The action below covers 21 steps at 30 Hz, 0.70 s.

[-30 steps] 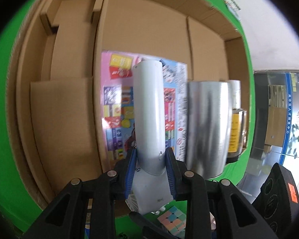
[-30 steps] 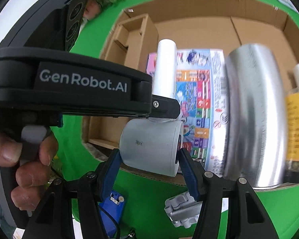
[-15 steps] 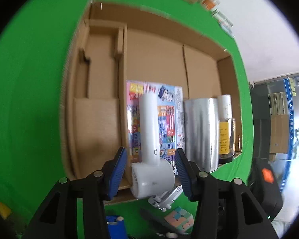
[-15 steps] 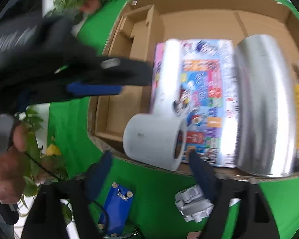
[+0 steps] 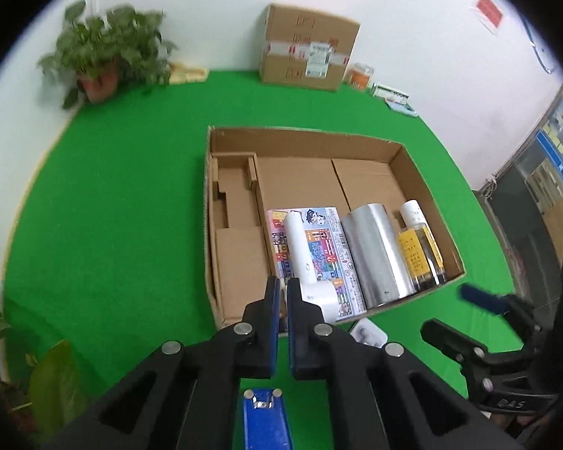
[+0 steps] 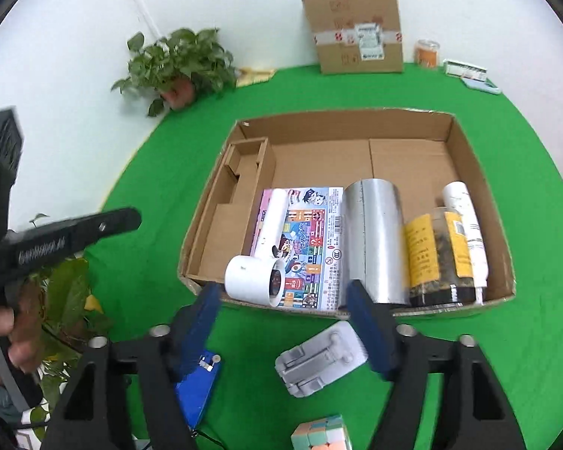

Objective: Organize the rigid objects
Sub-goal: 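Open both grippers to release the fan and withdraw them, then grasp the pastel Rubik's cube with the right gripper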

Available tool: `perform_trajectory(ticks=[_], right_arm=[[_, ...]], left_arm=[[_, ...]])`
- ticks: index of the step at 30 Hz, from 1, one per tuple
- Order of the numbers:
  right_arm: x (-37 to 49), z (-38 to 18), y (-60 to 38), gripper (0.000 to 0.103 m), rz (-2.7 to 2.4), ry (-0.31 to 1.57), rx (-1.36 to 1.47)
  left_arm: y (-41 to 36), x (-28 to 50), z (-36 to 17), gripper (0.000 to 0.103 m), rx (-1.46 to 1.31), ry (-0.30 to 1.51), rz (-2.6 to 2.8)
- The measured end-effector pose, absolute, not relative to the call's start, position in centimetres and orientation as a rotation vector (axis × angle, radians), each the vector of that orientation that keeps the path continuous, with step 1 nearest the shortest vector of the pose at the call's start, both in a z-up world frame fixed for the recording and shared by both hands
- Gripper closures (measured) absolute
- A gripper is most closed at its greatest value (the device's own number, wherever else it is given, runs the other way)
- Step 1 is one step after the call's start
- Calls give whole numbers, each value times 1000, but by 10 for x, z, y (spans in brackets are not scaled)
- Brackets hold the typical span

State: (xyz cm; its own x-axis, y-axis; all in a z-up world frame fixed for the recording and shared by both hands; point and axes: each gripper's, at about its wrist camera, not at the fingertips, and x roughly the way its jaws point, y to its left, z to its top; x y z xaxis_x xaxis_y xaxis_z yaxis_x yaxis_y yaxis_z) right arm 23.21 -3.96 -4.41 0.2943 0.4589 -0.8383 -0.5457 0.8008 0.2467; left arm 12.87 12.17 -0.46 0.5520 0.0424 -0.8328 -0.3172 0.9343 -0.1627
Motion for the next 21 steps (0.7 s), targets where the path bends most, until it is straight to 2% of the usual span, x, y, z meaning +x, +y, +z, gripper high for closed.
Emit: perform_trajectory(ticks=[1, 2, 3, 5, 9, 13, 14, 21], right_arm=[[229, -45, -44, 1, 645, 1070, -99], [223, -43, -48, 0, 610, 1047, -112], [216, -44, -52, 0, 592, 1037, -135], [200, -51, -63, 0, 604, 1072, -163], [168, -80, -83, 0, 605, 1177, -203], [144, -150, -109, 2, 534, 1533, -106], [139, -158, -114, 5, 521, 1560, -103], [114, -181, -112, 6, 543, 1473, -268]], left_arm=[[118, 124, -3, 75, -301, 965, 241], [116, 115, -4, 27, -299, 970, 282], [115, 109, -4, 3, -301, 959, 308], [111, 91, -6, 3, -318, 899, 321], [105, 59, -28, 3, -411, 969, 281], [93, 27, -56, 3, -504, 1049, 265], [89, 18, -66, 3, -529, 1084, 258], [71, -17, -101, 3, -646, 1194, 257]])
